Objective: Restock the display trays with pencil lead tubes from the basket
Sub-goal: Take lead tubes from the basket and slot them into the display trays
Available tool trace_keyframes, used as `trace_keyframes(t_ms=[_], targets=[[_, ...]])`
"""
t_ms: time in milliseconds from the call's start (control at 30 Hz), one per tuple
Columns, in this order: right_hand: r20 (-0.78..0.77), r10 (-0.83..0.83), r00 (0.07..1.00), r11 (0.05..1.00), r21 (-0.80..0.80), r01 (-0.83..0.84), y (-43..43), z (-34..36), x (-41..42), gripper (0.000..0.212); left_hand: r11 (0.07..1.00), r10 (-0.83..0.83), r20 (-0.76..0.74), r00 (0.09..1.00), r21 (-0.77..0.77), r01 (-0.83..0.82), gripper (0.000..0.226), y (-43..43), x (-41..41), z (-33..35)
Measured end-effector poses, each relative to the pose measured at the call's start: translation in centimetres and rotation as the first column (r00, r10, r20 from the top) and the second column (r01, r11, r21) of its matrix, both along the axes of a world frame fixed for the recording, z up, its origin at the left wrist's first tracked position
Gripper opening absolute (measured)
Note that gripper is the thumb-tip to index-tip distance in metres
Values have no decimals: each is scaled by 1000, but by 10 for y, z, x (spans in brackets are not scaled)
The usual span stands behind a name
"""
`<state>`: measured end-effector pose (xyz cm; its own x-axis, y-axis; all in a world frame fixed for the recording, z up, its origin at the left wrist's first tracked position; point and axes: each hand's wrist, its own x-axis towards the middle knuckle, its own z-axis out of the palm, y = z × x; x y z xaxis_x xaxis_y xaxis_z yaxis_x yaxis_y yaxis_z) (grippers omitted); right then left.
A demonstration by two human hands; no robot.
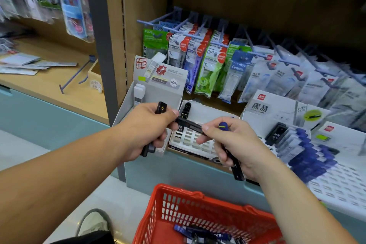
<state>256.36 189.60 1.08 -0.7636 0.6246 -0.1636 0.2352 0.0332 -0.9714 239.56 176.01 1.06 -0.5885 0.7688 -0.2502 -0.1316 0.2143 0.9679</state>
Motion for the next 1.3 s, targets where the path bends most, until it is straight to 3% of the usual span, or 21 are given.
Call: trace_keyframes(t_ms=[67,200,400,467,600,733,900,1000,1133,1300], targets=[[56,37,998,999,6,-38,0,1,11,27,999,-22,-2,1000,27,22,13,8,10,4],[-8,-40,999,999,35,40,5,-2,33,12,989,-143,-161,977,23,148,12,27,42,9],[-154,-130,979,991,-2,131,16,-7,63,41,977,-186,-142,972,75,198,11,57,74,10],[-198,-167,966,986,-53,160,18,-8,66,35,973,-223,-152,963,30,230,6,61,76,5],[-231,-309,923,942,-209,263,23,-7,61,15,952,-297,-70,952,-95,290,35,63,74,-7],[-170,-356,919,917,-253,309,23,-10,52,10,980,-196,194,961,1,200,39,63,75,0],[-100,-227,969,940,-281,192,5,-11,42,16,994,-41,422,906,111,-7,35,63,68,11],[-82,-136,987,949,-297,106,-3,-15,38,10,991,-15,465,885,128,-50,37,64,68,13],[-166,-69,984,919,-394,-2,-11,-17,32,24,985,38,463,885,131,-111,37,63,68,11],[-90,-113,989,959,-272,85,-17,-20,26,33,964,122,401,908,172,-205,36,63,65,9]])
